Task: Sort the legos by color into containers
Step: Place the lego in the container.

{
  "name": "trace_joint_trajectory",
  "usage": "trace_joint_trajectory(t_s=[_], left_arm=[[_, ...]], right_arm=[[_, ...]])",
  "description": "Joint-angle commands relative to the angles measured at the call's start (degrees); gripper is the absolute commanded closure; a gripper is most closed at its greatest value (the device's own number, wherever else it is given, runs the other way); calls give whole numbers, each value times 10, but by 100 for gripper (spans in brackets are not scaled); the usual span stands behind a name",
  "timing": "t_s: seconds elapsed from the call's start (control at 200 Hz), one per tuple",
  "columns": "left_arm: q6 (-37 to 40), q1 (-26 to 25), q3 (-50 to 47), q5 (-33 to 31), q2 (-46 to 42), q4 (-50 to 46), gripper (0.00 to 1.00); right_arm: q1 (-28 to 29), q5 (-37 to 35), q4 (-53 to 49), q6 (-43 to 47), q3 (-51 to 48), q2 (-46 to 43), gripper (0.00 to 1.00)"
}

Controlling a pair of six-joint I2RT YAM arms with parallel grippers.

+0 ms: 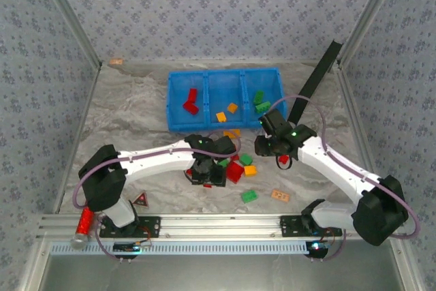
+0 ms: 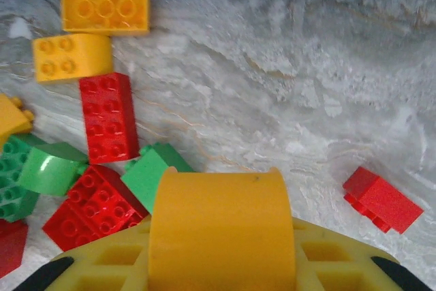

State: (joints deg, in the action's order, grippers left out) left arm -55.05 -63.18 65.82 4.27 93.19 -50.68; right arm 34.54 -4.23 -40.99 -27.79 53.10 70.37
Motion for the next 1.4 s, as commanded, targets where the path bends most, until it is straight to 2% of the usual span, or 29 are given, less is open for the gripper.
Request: trace_joint_trajectory(t_s=[0.0, 0.21, 0.405, 0.685, 1.004, 1.394], left_arm=[[-10, -5, -7, -19, 6, -3, 39], [-10, -5, -19, -29, 6, 6, 39], [-11, -3, -39, -30, 8, 27, 38], [-16, -1, -51, -28, 25, 52, 38], [-15, 2, -45, -35, 53, 67, 38], [-18, 2, -38, -53, 74, 59, 38]], right_arm=[[5, -23, -41, 33, 37, -3, 78], [5, -45, -31, 79, 98, 44, 78], [-2, -61, 20, 148, 207, 122, 78], [-12, -20, 94, 218, 357, 266, 78], [-16, 36, 105, 242, 470, 422, 76], [-20, 42, 72, 247, 565, 557, 73]])
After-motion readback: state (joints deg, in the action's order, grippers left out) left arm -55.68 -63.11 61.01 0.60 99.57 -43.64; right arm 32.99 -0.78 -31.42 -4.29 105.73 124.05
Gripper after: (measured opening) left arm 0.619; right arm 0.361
